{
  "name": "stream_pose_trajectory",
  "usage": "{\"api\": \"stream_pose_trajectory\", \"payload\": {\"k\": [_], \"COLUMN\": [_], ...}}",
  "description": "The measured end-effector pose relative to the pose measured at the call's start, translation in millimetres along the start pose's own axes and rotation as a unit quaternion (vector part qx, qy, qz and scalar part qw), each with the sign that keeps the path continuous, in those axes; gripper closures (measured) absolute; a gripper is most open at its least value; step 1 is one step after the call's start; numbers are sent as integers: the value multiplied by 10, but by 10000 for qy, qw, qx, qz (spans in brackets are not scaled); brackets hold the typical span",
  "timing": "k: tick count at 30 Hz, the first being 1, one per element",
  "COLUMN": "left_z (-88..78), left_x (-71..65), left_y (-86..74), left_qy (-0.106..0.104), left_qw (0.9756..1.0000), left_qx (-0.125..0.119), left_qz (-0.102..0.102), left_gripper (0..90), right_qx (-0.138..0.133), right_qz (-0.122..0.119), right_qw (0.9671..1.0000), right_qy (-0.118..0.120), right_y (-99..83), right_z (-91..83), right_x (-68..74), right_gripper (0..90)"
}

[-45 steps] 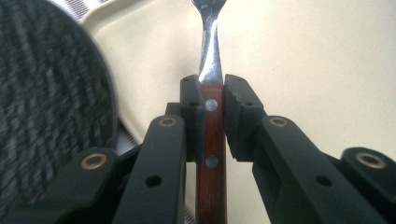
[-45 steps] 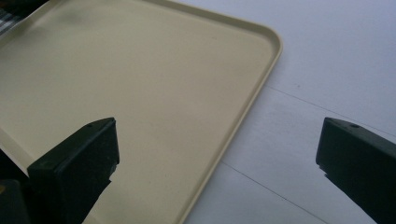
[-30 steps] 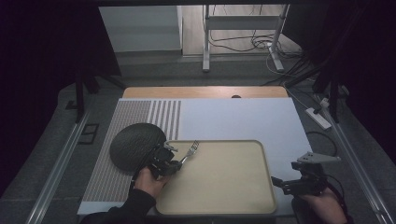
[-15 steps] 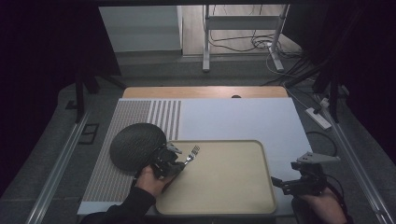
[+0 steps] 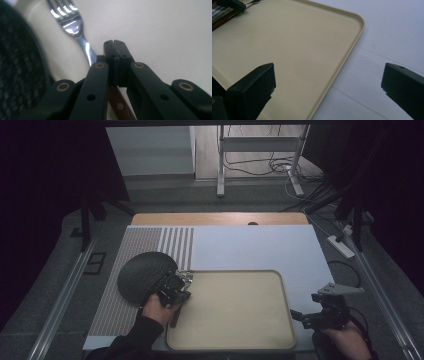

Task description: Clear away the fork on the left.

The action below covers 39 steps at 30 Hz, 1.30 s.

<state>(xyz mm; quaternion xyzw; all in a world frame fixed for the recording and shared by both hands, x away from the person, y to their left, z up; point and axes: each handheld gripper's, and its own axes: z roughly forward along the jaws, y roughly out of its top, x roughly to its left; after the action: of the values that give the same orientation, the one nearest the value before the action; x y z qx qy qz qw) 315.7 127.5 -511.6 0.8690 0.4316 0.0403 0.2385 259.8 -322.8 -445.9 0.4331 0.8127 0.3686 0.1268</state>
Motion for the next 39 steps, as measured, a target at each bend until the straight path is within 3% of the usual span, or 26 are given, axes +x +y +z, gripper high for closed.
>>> {"api": "stream_pose_trajectory", "payload": {"k": [4,6,10,20,29,33,39], "left_z": [-16,-23,-19,-89,-197,-219,-245], "left_x": [90,125,116,94,68,58,64], "left_y": [-41,-59,-55,-51,-75,-85,-119], "left_qy": [29,-88,-94,-175,-110,-95,-82], "left_qw": [9999,9998,9999,9995,9984,9983,9980], "left_qx": [64,14,11,-273,-527,-553,-616], "left_qz": [-136,-193,-139,35,164,181,144], "left_gripper": [892,885,861,716,569,522,372], "right_qx": [0,-1,2,3,2,-1,0], "right_qz": [-1,-4,-2,-6,-7,-10,-12], "right_qw": [10000,10000,10000,10000,10000,10000,10000], "right_qy": [6,12,14,25,31,32,35], "right_y": [0,0,0,0,-1,-1,-1], "right_z": [0,0,1,0,-1,-2,-2], "right_x": [-1,0,0,-3,-4,-4,-3], "right_gripper": [0,0,0,0,0,0,0]}}
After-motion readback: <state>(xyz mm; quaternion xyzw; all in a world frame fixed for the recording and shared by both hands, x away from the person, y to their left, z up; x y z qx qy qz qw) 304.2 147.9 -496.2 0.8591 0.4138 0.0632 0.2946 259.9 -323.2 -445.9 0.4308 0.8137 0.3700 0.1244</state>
